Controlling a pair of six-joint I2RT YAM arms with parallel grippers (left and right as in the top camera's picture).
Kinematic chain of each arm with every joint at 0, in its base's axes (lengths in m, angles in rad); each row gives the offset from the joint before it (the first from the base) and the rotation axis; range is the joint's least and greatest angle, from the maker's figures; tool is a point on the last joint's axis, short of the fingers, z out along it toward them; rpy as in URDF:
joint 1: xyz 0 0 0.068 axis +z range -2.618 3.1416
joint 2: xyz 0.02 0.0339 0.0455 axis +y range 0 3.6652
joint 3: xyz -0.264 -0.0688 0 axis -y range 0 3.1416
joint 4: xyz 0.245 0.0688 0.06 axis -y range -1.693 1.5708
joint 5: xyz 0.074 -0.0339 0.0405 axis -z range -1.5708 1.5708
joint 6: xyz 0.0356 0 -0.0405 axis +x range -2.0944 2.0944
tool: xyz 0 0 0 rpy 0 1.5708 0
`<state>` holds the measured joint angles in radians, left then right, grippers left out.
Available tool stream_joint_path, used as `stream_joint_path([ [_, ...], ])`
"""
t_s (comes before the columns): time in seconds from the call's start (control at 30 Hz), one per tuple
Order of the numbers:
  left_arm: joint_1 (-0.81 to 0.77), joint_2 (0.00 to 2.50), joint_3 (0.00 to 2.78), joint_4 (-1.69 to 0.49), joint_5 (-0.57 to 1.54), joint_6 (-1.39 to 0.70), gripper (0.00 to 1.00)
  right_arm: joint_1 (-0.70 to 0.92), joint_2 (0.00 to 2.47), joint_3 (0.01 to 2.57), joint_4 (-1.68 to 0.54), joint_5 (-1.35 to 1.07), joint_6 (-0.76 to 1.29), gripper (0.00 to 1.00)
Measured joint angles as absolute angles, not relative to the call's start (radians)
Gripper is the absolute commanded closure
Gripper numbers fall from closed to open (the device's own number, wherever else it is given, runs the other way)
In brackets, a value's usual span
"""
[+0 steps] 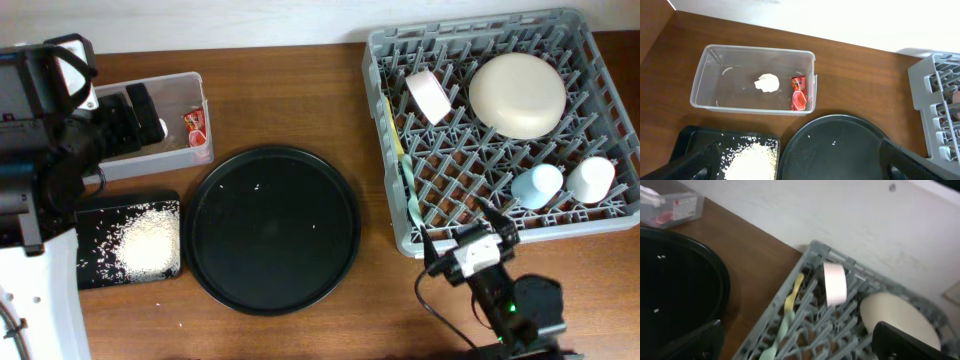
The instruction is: Sort waste into correct bins and load items into the dishwasher rack
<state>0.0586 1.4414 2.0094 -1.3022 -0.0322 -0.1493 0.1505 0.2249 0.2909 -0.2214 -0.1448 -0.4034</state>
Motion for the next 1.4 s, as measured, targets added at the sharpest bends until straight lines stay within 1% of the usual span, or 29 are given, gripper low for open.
stream_joint_path([
  [0.13,0.059,1.441,2.009,-1.304,-0.032,-0.149,0.01,0.086,0.046,0.134,-0.187,-0.149,-0.327,0.02],
  [0.3,0.059,1.441,2.009,-1.304,-0.032,-0.149,0.01,0.066,0.017,0.019,-0.055,-0.163,-0.294,0.02],
  [1.07,0.059,1.441,2.009,-1.305,-0.032,-0.149,0.01,0.066,0.016,0.01,-0.054,-0.168,-0.287,0.02],
  [1.27,0.059,1.439,2.009,-1.353,-0.036,-0.149,0.01,0.066,0.016,0.01,-0.054,-0.168,-0.287,0.02],
  [1.37,0.059,1.405,1.961,-1.274,-0.064,-0.149,0.01,0.066,0.016,0.01,-0.055,-0.168,-0.287,0.02],
  [1.4,0.059,1.373,1.909,-1.186,-0.07,-0.149,0.01,0.066,0.016,0.01,-0.055,-0.168,-0.287,0.02],
])
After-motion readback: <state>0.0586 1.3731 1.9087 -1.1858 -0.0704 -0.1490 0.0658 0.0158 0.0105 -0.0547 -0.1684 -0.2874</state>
